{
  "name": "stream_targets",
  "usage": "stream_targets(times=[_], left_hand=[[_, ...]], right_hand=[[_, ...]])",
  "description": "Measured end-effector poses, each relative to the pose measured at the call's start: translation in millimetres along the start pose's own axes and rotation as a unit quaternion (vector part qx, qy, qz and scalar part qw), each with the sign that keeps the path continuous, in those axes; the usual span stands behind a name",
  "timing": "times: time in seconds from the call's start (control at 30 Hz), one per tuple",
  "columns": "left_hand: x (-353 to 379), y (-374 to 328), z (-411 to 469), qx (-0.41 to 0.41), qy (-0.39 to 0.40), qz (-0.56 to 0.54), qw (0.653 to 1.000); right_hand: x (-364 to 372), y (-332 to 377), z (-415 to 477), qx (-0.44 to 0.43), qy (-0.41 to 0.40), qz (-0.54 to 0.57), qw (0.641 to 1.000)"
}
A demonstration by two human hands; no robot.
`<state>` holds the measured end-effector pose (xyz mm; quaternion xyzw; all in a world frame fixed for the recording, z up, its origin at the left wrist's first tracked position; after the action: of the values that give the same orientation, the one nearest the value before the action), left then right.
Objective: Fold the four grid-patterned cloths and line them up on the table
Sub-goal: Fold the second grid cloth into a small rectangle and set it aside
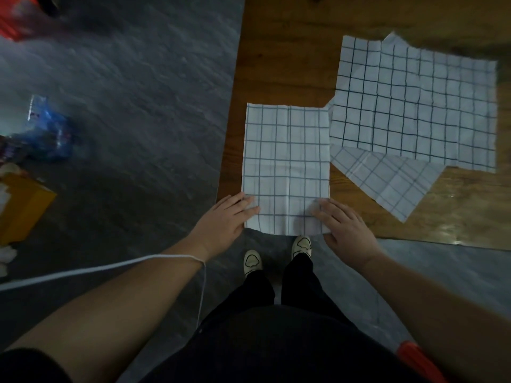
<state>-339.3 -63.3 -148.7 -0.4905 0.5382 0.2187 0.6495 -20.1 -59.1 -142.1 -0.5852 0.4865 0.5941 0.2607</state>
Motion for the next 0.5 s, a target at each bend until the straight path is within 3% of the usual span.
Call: stream_targets(times=[0.13,0.23,0.4,0.5], left_hand=[[-1.2,-0.3,-2.4,0.007,0.007,-0.012,1.000],[-9.3,-5.7,0.6,-0.017,-0.020,-0.082,0.996],[-43.8,-13.8,12.8,-0.188,-0.084,-0.260,0.943],[-68.6,-21.1,27.8,-0.236,-0.128,-0.309,0.912]], right_hand=[[-3.1,4.5,-2.8,-0.006,-0.039,0.024,0.999],[-9.9,4.2,-3.6,0.039,-0.070,0.076,0.994],[-47.2,11.3,3.4,0.136,-0.137,0.152,0.969],[-70.1,16.6,16.6,0.185,-0.155,0.217,0.946]])
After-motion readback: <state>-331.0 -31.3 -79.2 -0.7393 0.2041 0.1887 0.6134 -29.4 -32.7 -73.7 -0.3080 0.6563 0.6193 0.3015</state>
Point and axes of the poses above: each hand's wrist, its own z-axis towards the middle knuckle, its own x-axis out of the palm, y = z × x, the point moved 3 cm from there along z, towards the middle knuckle, and after that the axes turned 8 degrees about -y, right-handed, at the moved point
